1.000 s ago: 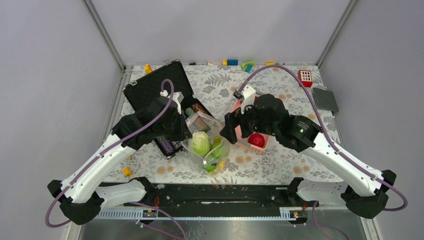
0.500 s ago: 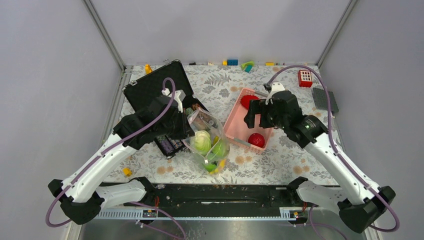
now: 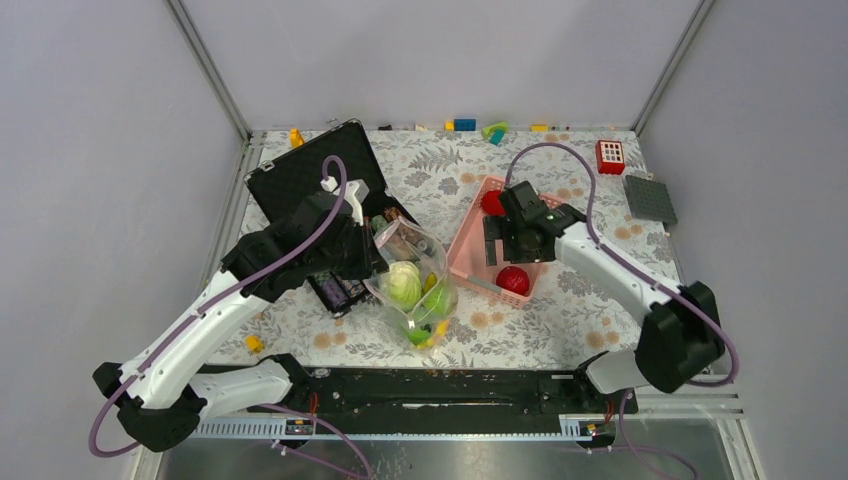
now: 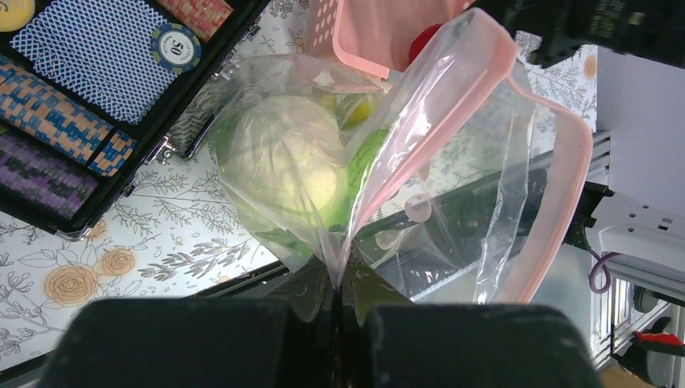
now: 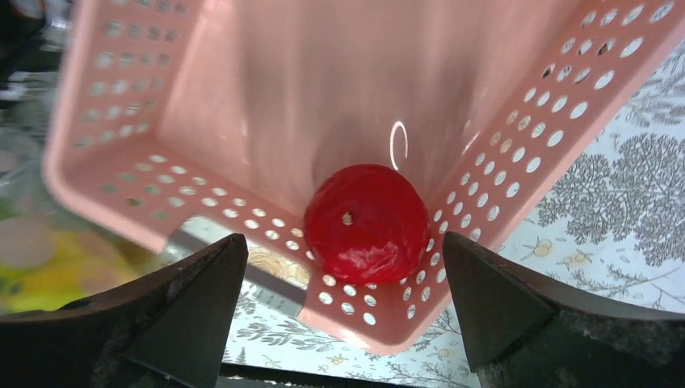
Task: Place the food in the zip-top bag and seal the zipper
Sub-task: Pick up the fake fruit from the bin, then place the fake fruit in the zipper food storage bag.
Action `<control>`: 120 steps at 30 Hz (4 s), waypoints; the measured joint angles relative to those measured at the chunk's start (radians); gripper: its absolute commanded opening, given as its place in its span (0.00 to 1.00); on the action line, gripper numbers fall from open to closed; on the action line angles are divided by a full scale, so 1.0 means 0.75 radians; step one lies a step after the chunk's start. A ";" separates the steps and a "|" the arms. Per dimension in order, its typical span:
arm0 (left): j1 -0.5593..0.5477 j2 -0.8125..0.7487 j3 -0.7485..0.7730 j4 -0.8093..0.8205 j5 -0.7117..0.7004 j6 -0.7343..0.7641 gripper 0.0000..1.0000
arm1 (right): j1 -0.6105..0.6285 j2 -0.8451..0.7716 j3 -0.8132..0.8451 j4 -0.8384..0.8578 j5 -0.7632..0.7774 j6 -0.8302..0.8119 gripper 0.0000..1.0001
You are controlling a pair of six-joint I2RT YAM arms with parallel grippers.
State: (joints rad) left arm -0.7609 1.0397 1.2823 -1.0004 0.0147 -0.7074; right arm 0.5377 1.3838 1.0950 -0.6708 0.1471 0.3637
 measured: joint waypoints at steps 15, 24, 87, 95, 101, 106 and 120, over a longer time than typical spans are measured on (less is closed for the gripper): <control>0.000 -0.007 -0.019 0.031 0.001 0.001 0.00 | -0.003 0.291 0.045 -0.113 0.152 0.185 0.92; 0.000 0.022 -0.021 0.052 0.011 0.000 0.00 | -0.003 0.361 0.045 -0.104 0.126 0.234 0.85; 0.000 0.107 -0.020 0.188 0.116 0.000 0.00 | 0.163 -0.411 0.102 0.699 -0.964 0.061 0.39; 0.000 0.108 -0.020 0.188 0.132 -0.001 0.00 | 0.315 -0.269 0.181 0.692 -0.928 -0.048 0.53; 0.000 0.104 -0.020 0.188 0.131 -0.001 0.00 | 0.325 -0.183 0.180 0.584 -0.782 -0.081 1.00; 0.000 0.102 -0.018 0.188 0.131 -0.001 0.00 | 0.328 -0.184 0.182 0.545 -0.734 -0.128 1.00; 0.000 0.100 -0.018 0.186 0.120 0.000 0.00 | 0.207 -0.330 0.312 0.443 -0.338 -0.373 1.00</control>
State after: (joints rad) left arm -0.7609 1.1145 1.2690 -0.8612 0.1047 -0.7074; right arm 0.6926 1.1366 1.3289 -0.3386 -0.1062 0.0841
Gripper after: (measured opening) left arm 0.009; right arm 0.994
